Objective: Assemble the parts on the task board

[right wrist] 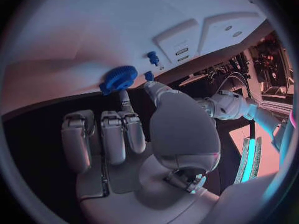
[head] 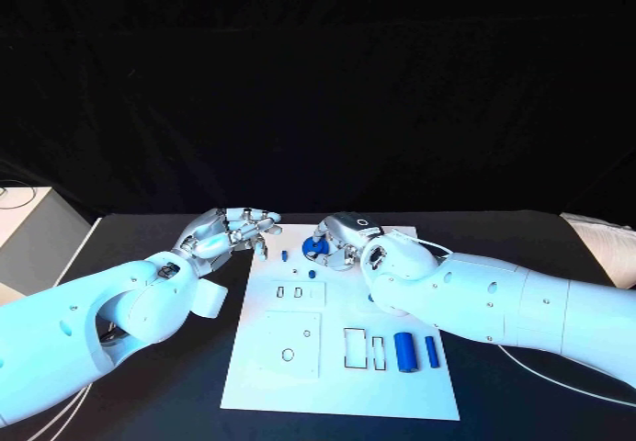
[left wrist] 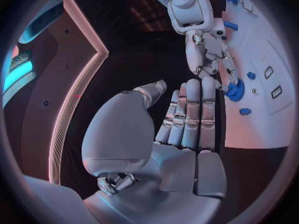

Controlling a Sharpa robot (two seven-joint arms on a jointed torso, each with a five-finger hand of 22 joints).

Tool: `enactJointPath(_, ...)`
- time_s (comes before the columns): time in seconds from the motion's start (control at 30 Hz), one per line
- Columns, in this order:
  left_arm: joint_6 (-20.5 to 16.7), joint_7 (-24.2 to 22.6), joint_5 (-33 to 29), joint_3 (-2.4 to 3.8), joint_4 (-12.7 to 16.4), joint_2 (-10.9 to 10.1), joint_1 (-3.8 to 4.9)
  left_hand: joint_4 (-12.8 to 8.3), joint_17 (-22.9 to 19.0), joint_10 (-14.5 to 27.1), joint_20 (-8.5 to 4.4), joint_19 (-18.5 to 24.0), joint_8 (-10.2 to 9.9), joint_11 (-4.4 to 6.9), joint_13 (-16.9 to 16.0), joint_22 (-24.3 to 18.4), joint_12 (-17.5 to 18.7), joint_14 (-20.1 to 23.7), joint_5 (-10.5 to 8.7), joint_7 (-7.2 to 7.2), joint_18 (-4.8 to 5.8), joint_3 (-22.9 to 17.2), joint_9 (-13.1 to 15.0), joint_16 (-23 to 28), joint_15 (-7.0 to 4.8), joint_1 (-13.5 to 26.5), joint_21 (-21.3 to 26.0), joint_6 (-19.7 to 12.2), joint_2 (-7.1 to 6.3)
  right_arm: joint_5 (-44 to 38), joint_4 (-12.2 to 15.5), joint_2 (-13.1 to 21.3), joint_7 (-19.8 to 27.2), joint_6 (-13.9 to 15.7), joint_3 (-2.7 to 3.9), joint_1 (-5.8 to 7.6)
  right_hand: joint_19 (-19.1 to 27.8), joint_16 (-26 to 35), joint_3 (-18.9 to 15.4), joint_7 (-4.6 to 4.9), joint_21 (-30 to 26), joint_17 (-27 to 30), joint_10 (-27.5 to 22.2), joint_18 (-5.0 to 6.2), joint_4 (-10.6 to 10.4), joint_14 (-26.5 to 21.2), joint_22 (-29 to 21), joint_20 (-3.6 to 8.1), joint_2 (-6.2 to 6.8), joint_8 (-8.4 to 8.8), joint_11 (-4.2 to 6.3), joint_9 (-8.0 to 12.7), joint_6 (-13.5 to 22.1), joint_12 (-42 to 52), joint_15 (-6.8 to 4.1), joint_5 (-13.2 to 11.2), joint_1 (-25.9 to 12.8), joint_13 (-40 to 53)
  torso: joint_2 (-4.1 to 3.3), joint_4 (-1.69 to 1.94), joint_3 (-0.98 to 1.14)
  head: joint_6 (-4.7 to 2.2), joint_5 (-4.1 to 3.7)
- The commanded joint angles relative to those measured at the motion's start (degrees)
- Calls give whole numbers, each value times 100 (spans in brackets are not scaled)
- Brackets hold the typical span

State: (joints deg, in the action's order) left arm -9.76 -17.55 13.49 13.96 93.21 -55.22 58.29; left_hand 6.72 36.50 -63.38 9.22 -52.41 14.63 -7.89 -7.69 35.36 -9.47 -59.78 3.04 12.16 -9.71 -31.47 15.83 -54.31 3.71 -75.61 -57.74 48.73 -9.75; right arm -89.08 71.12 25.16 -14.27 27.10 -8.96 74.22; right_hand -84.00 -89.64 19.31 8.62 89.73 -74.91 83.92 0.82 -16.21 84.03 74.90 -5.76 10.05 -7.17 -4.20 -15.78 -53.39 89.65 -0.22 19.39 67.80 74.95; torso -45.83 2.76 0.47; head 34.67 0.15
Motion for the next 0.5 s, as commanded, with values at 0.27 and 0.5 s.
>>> enactJointPath(0.27, 80, -39, 12, 4, 5, 11, 0, -6, -6, 26, 5, 38, -32, -1, -9, -8, 14, 17, -20, -5, -86, -30, 6, 29, 4, -17, 16, -39, 42, -83, 11, 31, -101, -427, -24, -31, -600, -29, 21, 6, 27, -1484, 608, -82, -2, 591, 1510, 35, 80, 40, 12, 8, 35, 35, -35, -48, -10, 1505, 4, 2, 6, 2, -8)
enactJointPath(0.5, 80, -40, 12, 4, 3, 9, 0, -6, -6, 26, 5, 38, -32, -1, -9, -8, 14, 17, -20, -5, -86, -30, 6, 29, 4, -17, 16, -39, 42, -86, 99, 95, -86, -312, -29, -32, -600, -29, 18, 6, 27, -1484, 608, -82, -5, 591, 1510, 36, 87, 38, 12, 7, 23, 35, -36, -70, -15, 1505, 3, -3, 7, 1, -2)
